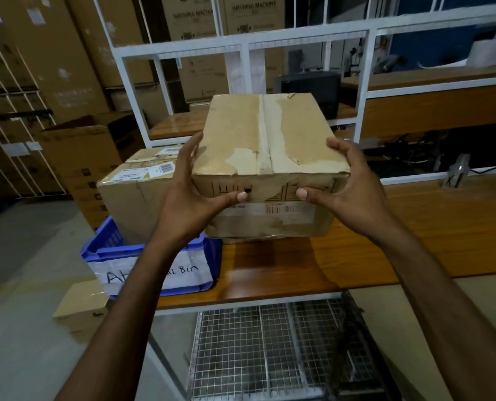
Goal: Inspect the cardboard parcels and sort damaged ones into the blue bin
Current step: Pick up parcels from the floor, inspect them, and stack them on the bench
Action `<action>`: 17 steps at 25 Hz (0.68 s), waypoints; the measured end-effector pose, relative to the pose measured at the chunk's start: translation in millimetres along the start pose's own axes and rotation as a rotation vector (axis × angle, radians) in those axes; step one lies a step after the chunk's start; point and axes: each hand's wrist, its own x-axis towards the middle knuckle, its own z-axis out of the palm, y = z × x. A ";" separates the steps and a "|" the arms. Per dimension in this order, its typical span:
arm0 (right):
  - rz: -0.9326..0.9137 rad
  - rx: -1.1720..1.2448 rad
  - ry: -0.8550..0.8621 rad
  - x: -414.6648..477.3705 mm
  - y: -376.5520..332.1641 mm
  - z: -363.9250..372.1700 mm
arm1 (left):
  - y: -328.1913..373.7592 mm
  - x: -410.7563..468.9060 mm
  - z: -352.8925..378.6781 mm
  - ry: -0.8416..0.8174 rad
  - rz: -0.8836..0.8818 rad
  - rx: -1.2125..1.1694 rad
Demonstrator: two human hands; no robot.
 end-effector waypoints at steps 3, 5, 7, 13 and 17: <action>0.004 -0.004 0.122 -2.1 -10.3 -0.4 | 10.1 0.5 2.9 0.089 -0.007 -0.064; 0.005 0.026 0.142 -3.7 -13.4 -2.3 | 13.3 -0.8 4.9 0.116 -0.033 -0.112; 0.006 0.009 0.107 -4.7 -12.9 -5.1 | 15.8 -0.3 3.7 0.070 -0.014 -0.121; 0.020 -0.015 0.101 -1.7 -5.9 -4.5 | 16.8 5.6 10.0 -0.001 0.055 -0.090; -0.039 0.087 -0.090 2.7 0.1 -15.5 | 7.0 18.2 -1.6 -0.162 0.043 -0.111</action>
